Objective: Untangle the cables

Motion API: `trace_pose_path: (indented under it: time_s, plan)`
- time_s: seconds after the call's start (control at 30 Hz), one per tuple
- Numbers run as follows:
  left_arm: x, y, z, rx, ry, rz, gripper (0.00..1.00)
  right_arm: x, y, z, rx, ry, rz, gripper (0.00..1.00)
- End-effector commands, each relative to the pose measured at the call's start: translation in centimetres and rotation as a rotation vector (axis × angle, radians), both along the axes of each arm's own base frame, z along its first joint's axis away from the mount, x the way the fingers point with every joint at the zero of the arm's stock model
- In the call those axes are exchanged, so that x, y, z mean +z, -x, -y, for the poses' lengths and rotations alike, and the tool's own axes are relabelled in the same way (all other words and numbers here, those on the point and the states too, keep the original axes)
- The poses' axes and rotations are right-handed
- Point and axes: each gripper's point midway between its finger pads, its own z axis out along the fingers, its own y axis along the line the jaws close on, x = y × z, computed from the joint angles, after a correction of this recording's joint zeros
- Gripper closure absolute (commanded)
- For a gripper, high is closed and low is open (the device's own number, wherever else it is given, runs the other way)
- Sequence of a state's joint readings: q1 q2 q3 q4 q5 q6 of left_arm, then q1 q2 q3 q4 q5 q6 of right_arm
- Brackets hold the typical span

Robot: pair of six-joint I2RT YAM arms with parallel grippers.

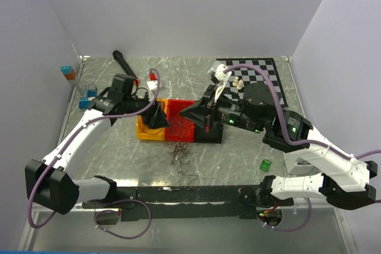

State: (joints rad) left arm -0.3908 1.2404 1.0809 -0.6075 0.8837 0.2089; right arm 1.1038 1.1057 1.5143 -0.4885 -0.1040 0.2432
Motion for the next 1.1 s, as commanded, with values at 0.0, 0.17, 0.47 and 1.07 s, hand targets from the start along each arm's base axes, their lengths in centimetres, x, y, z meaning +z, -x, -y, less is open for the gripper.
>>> trace_pose_path:
  time_s: [0.0,0.17,0.47,1.07]
  plan:
    - [2.9,-3.2,-2.3,0.085,0.003,0.128,0.31,1.4,0.7,1.5,-0.004,-0.033,0.032,1.00]
    - [4.5,-3.0,-3.7,0.005,0.052,0.195,0.03,0.9,1.0,1.6,0.008,-0.028,0.025,1.00]
    - [2.5,4.5,-3.6,-0.425,0.159,0.481,0.03,1.0,1.4,1.3,0.038,-0.028,0.031,1.00]
    - [4.0,4.6,-0.8,-0.514,0.374,0.463,0.03,2.4,2.5,-1.9,0.172,-0.074,0.014,1.00]
